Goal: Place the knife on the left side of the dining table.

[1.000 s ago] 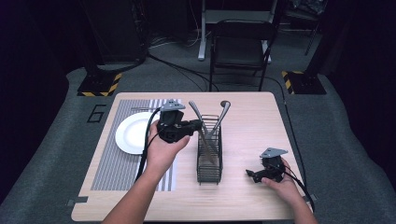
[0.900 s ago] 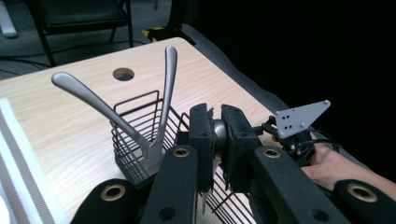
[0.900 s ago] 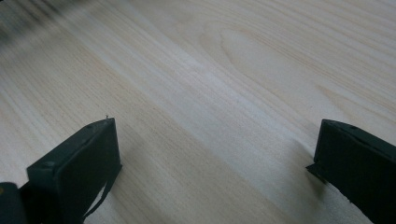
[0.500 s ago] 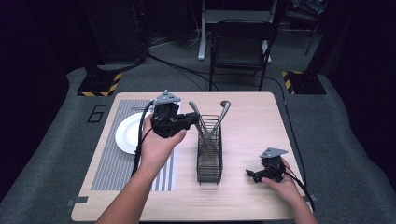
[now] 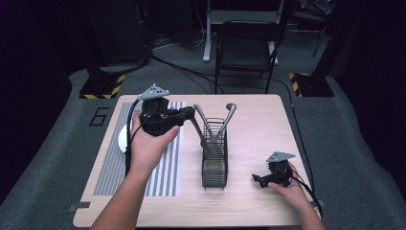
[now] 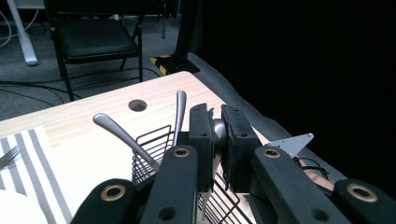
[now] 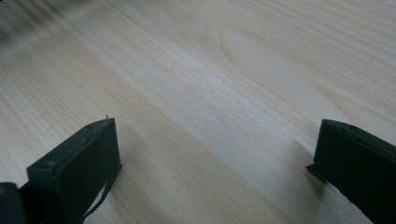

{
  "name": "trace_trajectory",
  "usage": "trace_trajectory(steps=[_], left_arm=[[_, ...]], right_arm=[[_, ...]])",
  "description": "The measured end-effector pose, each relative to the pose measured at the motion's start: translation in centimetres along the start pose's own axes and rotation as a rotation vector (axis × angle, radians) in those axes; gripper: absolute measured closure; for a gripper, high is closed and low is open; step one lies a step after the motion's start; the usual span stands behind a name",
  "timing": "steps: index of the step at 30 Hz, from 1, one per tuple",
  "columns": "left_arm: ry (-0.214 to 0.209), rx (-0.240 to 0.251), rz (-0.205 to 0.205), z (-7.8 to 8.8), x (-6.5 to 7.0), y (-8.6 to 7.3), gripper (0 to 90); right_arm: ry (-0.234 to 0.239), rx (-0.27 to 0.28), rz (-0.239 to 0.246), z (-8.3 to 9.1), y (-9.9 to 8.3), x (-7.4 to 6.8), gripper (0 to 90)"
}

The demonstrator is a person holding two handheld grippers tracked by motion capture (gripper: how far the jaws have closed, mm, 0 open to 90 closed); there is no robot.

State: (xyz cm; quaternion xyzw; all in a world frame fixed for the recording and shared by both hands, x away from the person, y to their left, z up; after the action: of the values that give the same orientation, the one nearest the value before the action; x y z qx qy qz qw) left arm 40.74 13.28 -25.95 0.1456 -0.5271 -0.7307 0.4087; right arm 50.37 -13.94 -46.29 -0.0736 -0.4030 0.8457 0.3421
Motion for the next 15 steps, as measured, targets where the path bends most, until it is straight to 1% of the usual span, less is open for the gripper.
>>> trace_trajectory(steps=[2, 4, 7, 9, 11, 14, 15], left_arm=[[0.001, 0.008, 0.007, 0.5, -0.3, 0.2, 83.5], [0.006, 0.017, 0.009, 0.9, -0.5, 0.3, 83.5], [0.012, 0.022, 0.009, 1.3, -0.7, 0.4, 83.4], [0.011, 0.021, 0.01, 1.7, -1.0, 0.5, 83.5], [0.012, 0.028, 0.02, 2.1, -1.2, 0.6, 83.5], [0.026, 0.037, 0.015, 2.6, -1.6, 0.6, 83.5], [0.03, 0.037, 0.019, 3.0, -1.9, 0.5, 83.4]], right_arm=[[-0.004, 0.004, 0.007, 0.0, 0.0, 0.1, 0.0], [-0.002, 0.001, 0.001, 0.0, 0.0, 0.0, 0.0], [-0.003, 0.004, 0.006, 0.0, 0.0, 0.0, 0.0], [0.0, 0.0, 0.0, 0.0, 0.0, 0.0, 0.0], [0.0, 0.0, 0.0, 0.0, 0.0, 0.0, 0.0], [0.001, -0.001, -0.001, 0.0, 0.0, 0.0, 0.0], [0.0, 0.0, 0.0, 0.0, 0.0, 0.0, 0.0]])
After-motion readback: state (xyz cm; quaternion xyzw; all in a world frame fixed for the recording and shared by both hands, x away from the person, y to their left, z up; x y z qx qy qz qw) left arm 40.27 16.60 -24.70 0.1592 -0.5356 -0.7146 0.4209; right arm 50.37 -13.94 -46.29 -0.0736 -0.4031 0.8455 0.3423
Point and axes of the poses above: each handheld gripper's, and its own axes: z roughly backward along the jaws, y roughly out of its top, x roughly to its right, the point moved 5 cm from there along -z, roughly forward along the jaws, and after that the axes turned 2 degrees about y, right-handed, at the moved point
